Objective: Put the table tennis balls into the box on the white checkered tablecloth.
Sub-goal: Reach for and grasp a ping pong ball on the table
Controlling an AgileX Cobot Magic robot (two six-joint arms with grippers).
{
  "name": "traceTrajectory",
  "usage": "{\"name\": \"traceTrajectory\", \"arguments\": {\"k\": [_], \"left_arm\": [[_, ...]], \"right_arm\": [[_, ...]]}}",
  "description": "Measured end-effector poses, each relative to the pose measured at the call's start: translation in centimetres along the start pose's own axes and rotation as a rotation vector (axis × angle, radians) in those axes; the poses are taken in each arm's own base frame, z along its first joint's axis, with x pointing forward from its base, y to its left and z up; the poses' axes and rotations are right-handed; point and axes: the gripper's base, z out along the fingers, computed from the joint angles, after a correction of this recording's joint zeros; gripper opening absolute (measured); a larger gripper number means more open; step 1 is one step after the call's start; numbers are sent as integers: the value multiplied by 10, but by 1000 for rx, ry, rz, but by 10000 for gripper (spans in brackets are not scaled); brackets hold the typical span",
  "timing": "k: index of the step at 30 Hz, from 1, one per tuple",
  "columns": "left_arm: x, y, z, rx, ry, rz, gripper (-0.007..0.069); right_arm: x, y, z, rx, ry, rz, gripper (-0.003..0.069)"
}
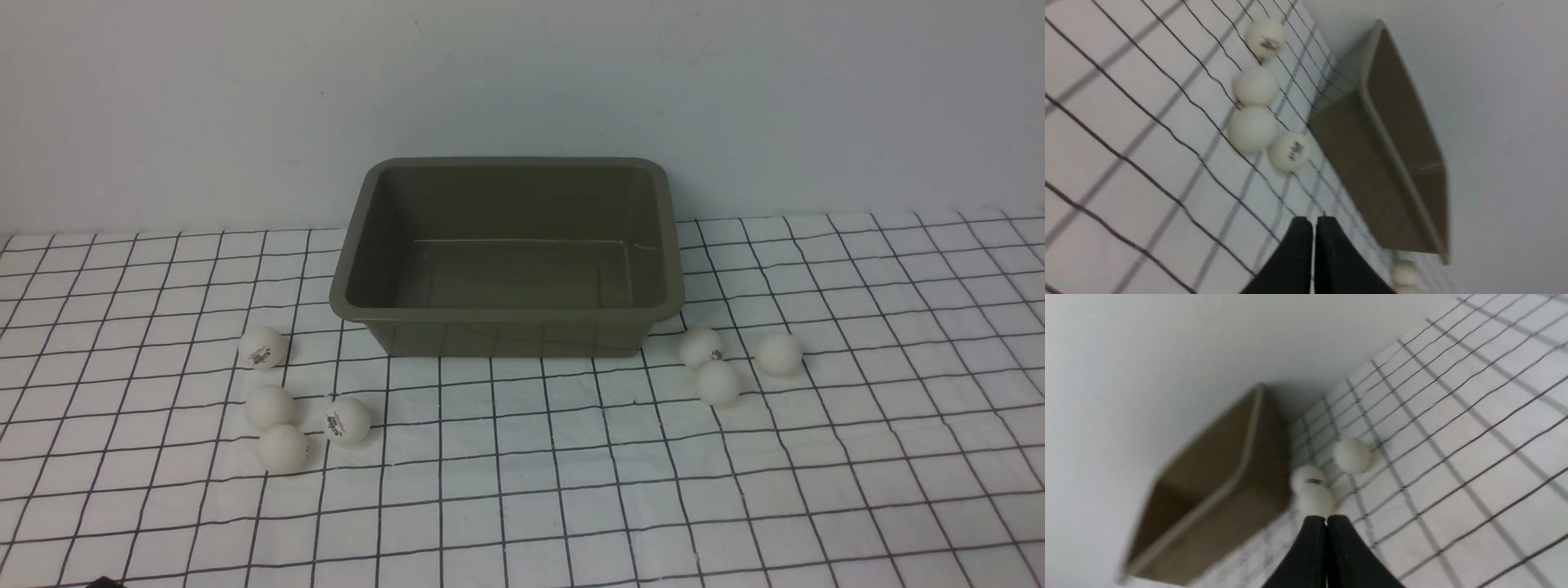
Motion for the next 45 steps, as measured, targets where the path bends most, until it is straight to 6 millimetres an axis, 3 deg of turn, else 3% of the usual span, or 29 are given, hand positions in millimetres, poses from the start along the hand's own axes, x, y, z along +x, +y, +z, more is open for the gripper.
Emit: {"name": "traceTrajectory", "arguments": {"k": [2,5,14,18,23,25,27,29,33,35,38,45], "left_arm": [[2,-4,0,46,19,-119,-4],[1,-7,0,77,20,-157,-4],[-4,-11,-1,129,-32,-169,-4],[-11,-22,-5,183,-92,-50,-4],[-27,-70,-30,298,-176,339,-4],[-30,-84,-35,312,-176,471,-4],[-34,-101,-39,316,-146,608,-4],[-38,-122,-40,323,-87,792,-4],[-47,-148,-31,308,31,983,-4],[-54,-160,-23,279,93,1062,-4],[-64,-171,-7,220,198,1133,-4],[-89,-184,35,38,396,1151,-4]], "right_arm": [[-1,4,0,-41,-10,171,-18],[-3,7,0,-85,-25,348,-18],[-11,6,-1,-89,-108,388,-18],[-21,18,-5,-123,-132,220,-18],[-65,81,-27,-299,-165,-223,-18],[-78,103,-25,-348,-100,-361,-18],[-93,126,-16,-392,17,-486,-18],[-102,137,-6,-403,107,-547,-18],[-117,151,22,-393,317,-622,-18],[-121,153,31,-381,370,-631,-18],[-133,154,62,-316,499,-643,-18],[-152,150,106,-194,589,-647,-18]]}}
